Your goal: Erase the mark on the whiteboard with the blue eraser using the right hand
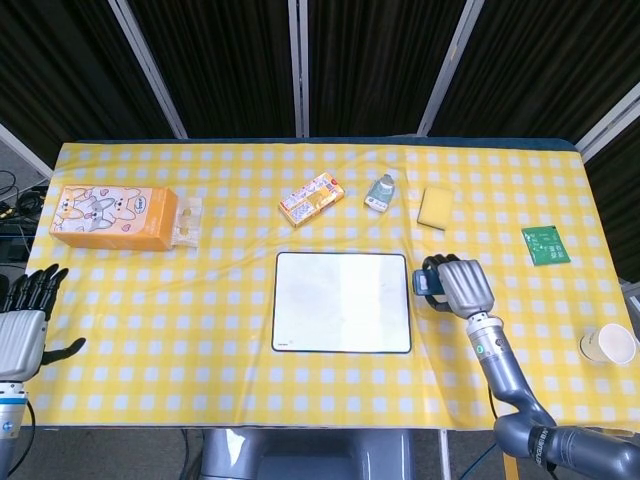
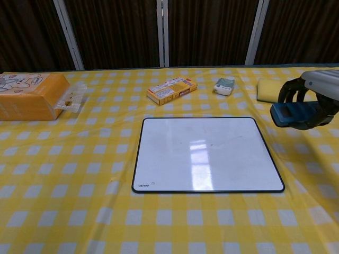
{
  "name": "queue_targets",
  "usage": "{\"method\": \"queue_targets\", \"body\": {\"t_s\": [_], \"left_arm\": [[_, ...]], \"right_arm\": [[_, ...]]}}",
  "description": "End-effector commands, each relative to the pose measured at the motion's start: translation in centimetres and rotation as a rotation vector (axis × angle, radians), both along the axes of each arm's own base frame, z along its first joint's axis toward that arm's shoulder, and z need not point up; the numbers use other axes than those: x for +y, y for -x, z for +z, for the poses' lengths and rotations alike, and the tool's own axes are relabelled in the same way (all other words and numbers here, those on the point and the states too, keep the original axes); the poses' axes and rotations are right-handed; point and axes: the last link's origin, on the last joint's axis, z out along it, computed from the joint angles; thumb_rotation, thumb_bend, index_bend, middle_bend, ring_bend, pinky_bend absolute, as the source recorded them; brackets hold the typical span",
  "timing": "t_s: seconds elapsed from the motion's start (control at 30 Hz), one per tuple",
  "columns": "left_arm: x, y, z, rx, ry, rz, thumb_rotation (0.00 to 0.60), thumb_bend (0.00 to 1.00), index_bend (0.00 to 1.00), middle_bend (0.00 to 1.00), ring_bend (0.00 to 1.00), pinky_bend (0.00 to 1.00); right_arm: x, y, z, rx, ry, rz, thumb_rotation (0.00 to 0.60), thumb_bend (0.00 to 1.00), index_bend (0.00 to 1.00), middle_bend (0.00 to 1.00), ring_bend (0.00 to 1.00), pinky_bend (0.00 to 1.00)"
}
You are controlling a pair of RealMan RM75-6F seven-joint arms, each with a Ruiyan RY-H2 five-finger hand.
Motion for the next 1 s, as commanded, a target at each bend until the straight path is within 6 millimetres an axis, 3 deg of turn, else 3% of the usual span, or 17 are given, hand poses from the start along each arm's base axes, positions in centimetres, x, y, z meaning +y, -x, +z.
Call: {"method": "queue_targets", "body": {"t_s": [0.03, 0.17, 0.33, 0.5, 0.67, 0.73, 0.8, 1.0], "left_arm": [[0.0, -0.2, -0.1, 0.003, 0.003, -0.007, 0.600, 0.00, 0.00, 0.00, 0.00, 0.00], [-0.1, -0.4, -0.2, 0.002, 0.006, -0.019, 0.600, 0.00, 0.00, 0.00, 0.00, 0.00], [-0.2, -0.6, -0.3, 0.004, 0.011, -0.026, 0.600, 0.00, 0.00, 0.00, 0.00, 0.00], [-0.3, -0.7, -0.2, -0.001, 0.007, -0.032, 0.600, 0.00, 0.00, 0.00, 0.00, 0.00], [-0.4, -0.8, -0.2, -0.003, 0.008, -0.032, 0.600, 0.00, 0.00, 0.00, 0.00, 0.00], [-0.5, -0.8, -0.2, -0.004, 0.008, -0.032, 0.600, 0.00, 0.00, 0.00, 0.00, 0.00], [-0.5, -0.8, -0.2, -0.006, 0.008, -0.034, 0.600, 0.00, 0.00, 0.00, 0.00, 0.00], [-0.7, -1.1, 0.0, -0.010, 0.001, -0.045, 0.600, 0.00, 0.00, 0.00, 0.00, 0.00]], "right_arm": [[0.4, 0.8, -0.1, 0.000, 0.011, -0.031, 0.600, 0.44, 0.82, 0.70, 0.71, 0.68], [1.0, 1.2, -0.5, 0.012, 0.004, -0.061, 0.600, 0.41, 0.78, 0.66, 0.67, 0.62], [1.7, 1.7, -0.9, 0.035, -0.025, -0.101, 0.600, 0.34, 0.63, 0.51, 0.50, 0.38], [2.0, 2.2, -1.2, 0.043, -0.020, -0.116, 0.600, 0.29, 0.50, 0.37, 0.37, 0.22], [2.3, 2.6, -1.1, 0.042, -0.010, -0.129, 0.600, 0.25, 0.25, 0.10, 0.08, 0.03], [2.4, 2.7, -0.9, 0.045, 0.003, -0.133, 0.600, 0.23, 0.16, 0.02, 0.01, 0.00], [2.5, 2.8, -0.5, 0.043, 0.012, -0.133, 0.600, 0.22, 0.10, 0.00, 0.00, 0.00], [3.6, 3.3, 0.7, 0.008, 0.035, -0.138, 0.600, 0.21, 0.06, 0.00, 0.00, 0.00]]}}
